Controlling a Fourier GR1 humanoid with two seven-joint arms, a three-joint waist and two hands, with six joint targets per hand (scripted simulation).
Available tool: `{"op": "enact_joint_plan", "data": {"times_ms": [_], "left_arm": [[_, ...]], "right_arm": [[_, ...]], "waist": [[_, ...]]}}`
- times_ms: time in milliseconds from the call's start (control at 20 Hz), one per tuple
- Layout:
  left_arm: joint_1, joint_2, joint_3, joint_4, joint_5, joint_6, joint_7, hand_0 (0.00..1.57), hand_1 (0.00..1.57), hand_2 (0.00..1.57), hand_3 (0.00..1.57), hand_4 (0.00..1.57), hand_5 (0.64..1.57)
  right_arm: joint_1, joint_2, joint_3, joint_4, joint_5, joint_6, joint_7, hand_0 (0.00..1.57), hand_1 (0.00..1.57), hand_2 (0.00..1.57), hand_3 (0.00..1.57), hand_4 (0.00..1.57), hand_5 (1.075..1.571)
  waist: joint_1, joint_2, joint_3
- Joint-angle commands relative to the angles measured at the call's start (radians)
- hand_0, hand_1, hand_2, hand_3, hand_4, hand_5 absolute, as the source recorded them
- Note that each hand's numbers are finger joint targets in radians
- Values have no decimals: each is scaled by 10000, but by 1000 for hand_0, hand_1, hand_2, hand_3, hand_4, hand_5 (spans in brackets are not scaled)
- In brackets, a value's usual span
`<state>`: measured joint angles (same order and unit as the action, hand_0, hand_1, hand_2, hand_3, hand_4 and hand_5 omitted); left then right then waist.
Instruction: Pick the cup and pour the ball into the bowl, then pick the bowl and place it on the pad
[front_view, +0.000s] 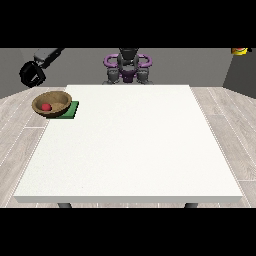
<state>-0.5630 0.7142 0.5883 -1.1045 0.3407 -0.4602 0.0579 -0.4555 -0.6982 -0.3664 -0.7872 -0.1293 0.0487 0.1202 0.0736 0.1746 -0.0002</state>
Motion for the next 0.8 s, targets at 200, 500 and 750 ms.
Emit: {"op": "enact_joint_plan", "data": {"times_ms": [200, 500, 750], "left_arm": [[-52, 507, 218, 570, 71, 17, -644, 0, 0, 0, 0, 1215, 1552], [222, 521, 0, 466, 217, -285, -609, 0, 0, 0, 0, 1207, 1555], [-57, 679, -21, 310, 351, 27, -402, 0, 0, 0, 0, 1199, 1558]], "right_arm": [[-474, 507, -305, 653, -194, -213, -789, 1571, 1571, 1571, 430, 1069, 1564], [-597, 1493, -158, 1176, -182, -646, -1103, 1571, 1571, 1571, 532, 1032, 1571], [-1130, 668, -860, 1912, -760, -121, -822, 1571, 1571, 1571, 600, 992, 1571]], "waist": [[-177, 757, 7], [123, 485, 7], [-55, 680, 14]]}}
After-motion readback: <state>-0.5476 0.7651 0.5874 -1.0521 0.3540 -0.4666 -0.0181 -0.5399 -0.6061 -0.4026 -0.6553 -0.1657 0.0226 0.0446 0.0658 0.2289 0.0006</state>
